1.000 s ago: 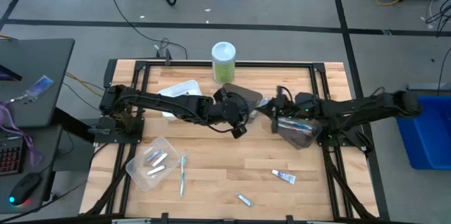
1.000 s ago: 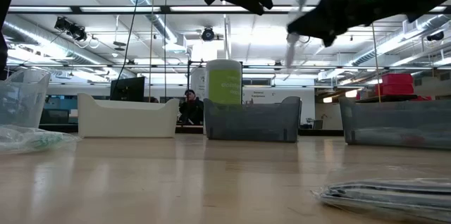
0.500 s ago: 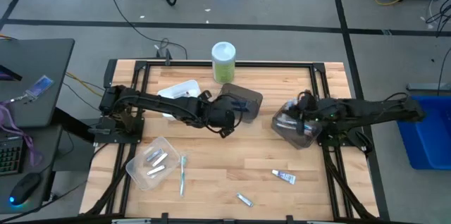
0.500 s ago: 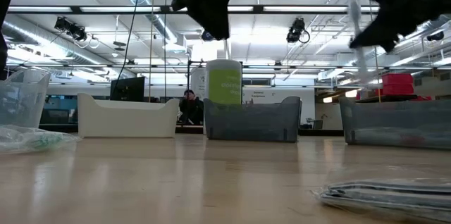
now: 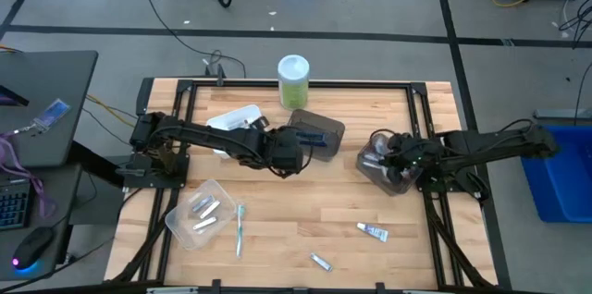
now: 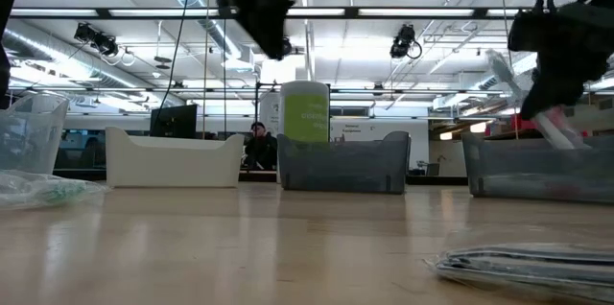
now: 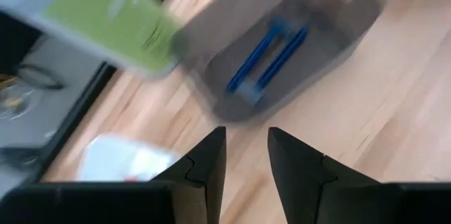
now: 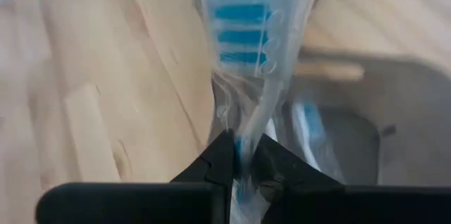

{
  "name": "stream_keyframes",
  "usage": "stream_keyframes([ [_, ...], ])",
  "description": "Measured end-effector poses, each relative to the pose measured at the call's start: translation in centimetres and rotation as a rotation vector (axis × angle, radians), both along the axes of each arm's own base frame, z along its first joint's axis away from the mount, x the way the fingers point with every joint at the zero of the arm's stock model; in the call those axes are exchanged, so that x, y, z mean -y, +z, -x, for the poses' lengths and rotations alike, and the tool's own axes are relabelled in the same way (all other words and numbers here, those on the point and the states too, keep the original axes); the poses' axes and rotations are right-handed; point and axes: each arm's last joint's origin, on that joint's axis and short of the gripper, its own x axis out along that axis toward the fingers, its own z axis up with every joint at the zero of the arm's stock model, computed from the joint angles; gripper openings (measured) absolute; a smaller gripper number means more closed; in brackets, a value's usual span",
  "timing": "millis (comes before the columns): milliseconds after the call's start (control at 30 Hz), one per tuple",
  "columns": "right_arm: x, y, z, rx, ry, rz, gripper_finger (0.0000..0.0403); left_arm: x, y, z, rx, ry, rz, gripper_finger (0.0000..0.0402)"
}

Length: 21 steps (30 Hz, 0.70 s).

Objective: Pick & Place Travel size toiletries
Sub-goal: Put the blue toothbrush into the right black bin

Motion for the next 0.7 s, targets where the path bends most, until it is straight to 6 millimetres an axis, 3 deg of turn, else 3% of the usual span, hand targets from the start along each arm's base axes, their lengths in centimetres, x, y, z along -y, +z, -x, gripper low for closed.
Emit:
stream_keyframes([
  [267, -0.4, -1.4, -0.4, -0.179, -0.009, -0.140, 0.0041, -0.6, -0.2, 4.6, -0.302, 0.253, -0.097, 0.0112],
  [433, -0.6, -2.3, -0.7, -0.285, -0.038, -0.228, 0.0041, 0.1, -0.5, 5.1, -0.265, 0.187, -0.080, 0.0112],
  [700, -0.5, -2.7, -1.6, -0.287, -0.079, -0.168, 0.0061, -0.1, -2.7, 5.0, -0.304, 0.177, -0.089, 0.0112],
])
